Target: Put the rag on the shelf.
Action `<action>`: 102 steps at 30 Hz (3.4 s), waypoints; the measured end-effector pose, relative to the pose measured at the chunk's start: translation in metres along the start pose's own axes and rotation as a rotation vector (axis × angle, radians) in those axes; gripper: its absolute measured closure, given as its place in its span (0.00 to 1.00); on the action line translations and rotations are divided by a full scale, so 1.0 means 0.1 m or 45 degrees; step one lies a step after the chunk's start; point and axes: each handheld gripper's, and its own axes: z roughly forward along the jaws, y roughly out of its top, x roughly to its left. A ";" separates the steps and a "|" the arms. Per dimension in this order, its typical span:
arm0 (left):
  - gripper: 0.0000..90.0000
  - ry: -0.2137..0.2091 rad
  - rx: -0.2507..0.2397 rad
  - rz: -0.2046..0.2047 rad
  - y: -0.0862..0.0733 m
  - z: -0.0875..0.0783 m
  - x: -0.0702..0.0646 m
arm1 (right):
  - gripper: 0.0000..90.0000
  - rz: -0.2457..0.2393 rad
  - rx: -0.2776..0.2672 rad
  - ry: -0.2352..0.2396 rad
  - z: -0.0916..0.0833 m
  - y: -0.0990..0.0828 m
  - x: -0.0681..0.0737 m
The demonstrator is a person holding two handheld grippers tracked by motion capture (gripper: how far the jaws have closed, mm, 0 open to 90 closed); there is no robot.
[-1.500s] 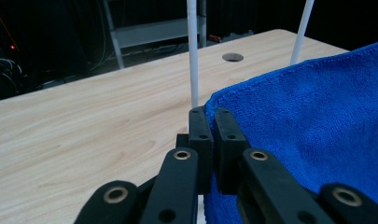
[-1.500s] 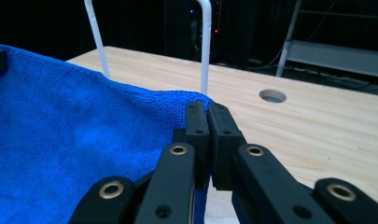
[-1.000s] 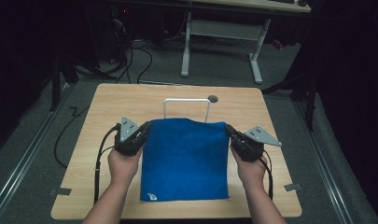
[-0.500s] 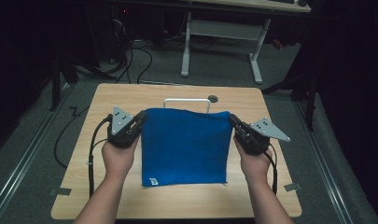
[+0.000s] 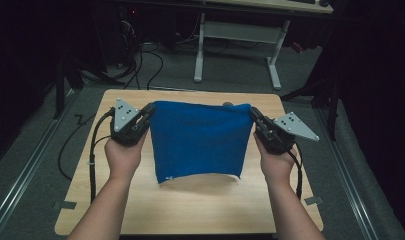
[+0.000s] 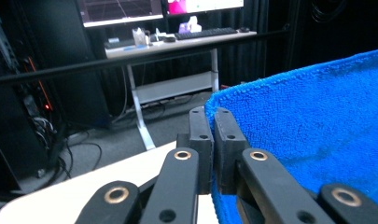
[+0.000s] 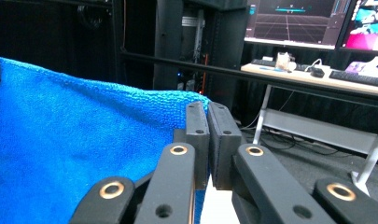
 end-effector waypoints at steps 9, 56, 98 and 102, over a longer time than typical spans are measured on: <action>0.98 0.001 -0.009 -0.011 0.09 0.15 0.10 | 0.98 0.007 0.000 -0.014 0.13 0.08 -0.04; 0.97 0.080 0.159 0.132 0.07 1.46 0.60 | 0.98 -0.012 0.193 -0.134 1.46 0.15 -0.62; 0.95 -0.121 0.394 -0.020 -1.25 1.49 0.33 | 0.97 0.110 0.472 -0.042 1.52 -1.15 -0.46; 0.94 -0.129 0.401 -0.037 -1.27 1.49 0.32 | 0.96 0.106 0.474 -0.044 1.52 -1.16 -0.45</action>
